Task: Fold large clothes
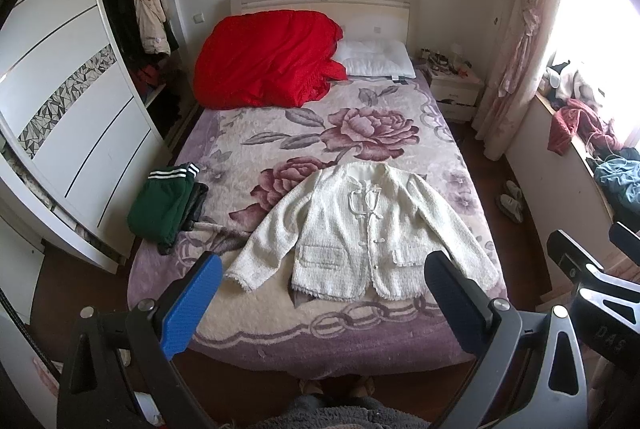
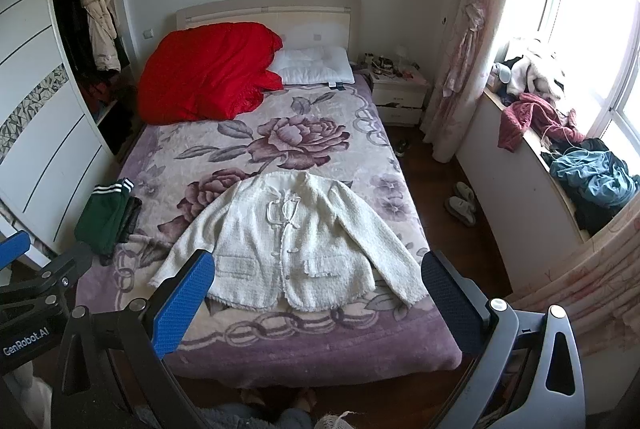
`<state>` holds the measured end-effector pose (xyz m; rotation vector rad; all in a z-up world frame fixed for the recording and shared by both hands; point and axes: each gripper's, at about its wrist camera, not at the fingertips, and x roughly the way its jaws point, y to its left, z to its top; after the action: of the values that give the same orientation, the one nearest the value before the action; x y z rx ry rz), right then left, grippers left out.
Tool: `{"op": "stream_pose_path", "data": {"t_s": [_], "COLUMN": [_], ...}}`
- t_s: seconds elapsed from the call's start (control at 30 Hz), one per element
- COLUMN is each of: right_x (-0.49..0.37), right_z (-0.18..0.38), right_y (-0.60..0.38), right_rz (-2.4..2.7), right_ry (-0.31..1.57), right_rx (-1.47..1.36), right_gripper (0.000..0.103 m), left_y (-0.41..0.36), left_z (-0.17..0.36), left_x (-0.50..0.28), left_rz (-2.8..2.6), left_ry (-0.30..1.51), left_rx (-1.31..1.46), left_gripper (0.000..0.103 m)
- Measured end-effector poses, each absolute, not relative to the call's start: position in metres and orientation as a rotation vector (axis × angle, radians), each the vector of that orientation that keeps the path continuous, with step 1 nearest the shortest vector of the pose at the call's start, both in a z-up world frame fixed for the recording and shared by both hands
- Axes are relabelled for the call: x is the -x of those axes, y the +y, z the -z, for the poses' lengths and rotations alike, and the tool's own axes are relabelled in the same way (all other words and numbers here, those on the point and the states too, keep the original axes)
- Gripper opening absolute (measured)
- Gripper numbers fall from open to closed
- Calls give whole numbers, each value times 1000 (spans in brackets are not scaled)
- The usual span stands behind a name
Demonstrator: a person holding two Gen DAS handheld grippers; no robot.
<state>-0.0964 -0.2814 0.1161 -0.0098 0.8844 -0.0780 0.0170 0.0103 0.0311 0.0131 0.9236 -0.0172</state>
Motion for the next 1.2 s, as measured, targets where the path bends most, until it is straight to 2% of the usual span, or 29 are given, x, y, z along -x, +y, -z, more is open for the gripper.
{"op": "stream_pose_path", "data": {"t_s": [1.2], "right_x": [93], "right_z": [-131], "right_y": [-269], "right_rz": [84], "right_ry": [874], "right_rx": [-1], "right_gripper": [103], "left_y": [15], "left_z": [-32], "left_x": [-7], "left_rz": [26], "left_ry": [899], "left_rx": [2], "left_gripper": [103]}}
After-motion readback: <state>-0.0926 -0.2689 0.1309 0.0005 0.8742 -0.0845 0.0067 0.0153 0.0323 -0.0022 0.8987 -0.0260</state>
